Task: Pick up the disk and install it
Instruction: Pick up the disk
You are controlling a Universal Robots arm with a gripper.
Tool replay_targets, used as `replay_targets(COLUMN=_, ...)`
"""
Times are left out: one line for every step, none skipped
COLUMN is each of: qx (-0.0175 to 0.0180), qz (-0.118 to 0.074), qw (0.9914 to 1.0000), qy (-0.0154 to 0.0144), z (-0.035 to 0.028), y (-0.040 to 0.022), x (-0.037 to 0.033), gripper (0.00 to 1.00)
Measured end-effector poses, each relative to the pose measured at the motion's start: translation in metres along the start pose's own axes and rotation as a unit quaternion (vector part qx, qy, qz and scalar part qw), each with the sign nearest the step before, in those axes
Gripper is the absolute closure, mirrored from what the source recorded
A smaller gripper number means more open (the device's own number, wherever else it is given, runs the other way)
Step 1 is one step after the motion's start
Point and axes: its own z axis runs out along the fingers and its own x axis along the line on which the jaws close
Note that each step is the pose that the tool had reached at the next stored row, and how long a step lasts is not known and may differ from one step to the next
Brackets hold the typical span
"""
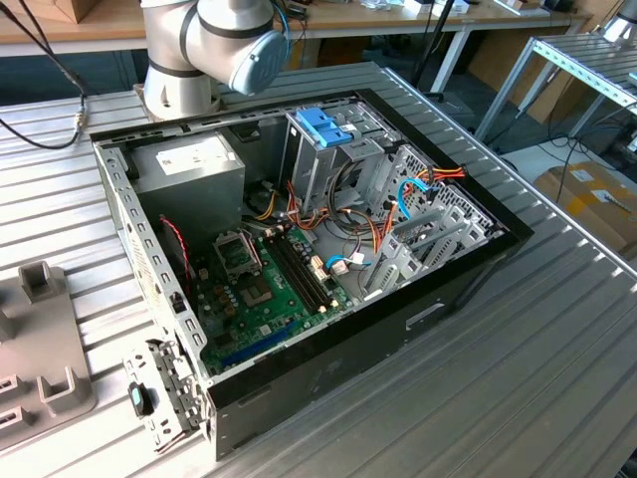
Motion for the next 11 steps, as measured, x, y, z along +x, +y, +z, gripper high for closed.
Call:
replay_targets(qx=0.0, qz=0.0, qw=1.0, qy=0.0, z=0.0002, y=-0.001, x=0.0005, gripper=0.89)
replay_targets(qx=0.0, qz=0.0, qw=1.0, qy=0.0, z=0.0003, y=-0.0018, x=0.001, gripper=0.89)
replay_targets(qx=0.0, qz=0.0, qw=1.0, qy=0.0, z=0.0007, y=-0.0035, x=0.0017, gripper=0.89)
replay_targets(qx=0.0, qz=-0.001, qw=1.0, qy=0.0, z=0.0009, y=-0.0044, x=0.0021, gripper=0.89)
replay_targets(qx=0.0, qz=-0.001, qw=1.0, qy=0.0, z=0.001, y=-0.0051, x=0.0023, gripper=0.89)
replay_targets(qx=0.0, qz=-0.002, qw=1.0, qy=0.0, z=0.0011, y=-0.0055, x=0.0023, gripper=0.89)
replay_targets(qx=0.0, qz=-0.002, qw=1.0, qy=0.0, z=0.0011, y=-0.0056, x=0.0023, gripper=0.89)
replay_targets(qx=0.0, qz=-0.003, qw=1.0, qy=0.0, z=0.0011, y=-0.0056, x=0.0023, gripper=0.89)
replay_targets(qx=0.0, qz=-0.003, qw=1.0, qy=0.0, z=0.0011, y=-0.0056, x=0.0023, gripper=0.89)
replay_targets(qx=0.0, qz=-0.003, qw=0.99999, qy=0.0, z=0.0012, y=-0.0057, x=0.0023, gripper=0.89)
replay_targets(qx=0.0001, qz=-0.004, qw=0.99999, qy=-0.0001, z=0.0017, y=-0.0057, x=0.0023, gripper=0.89)
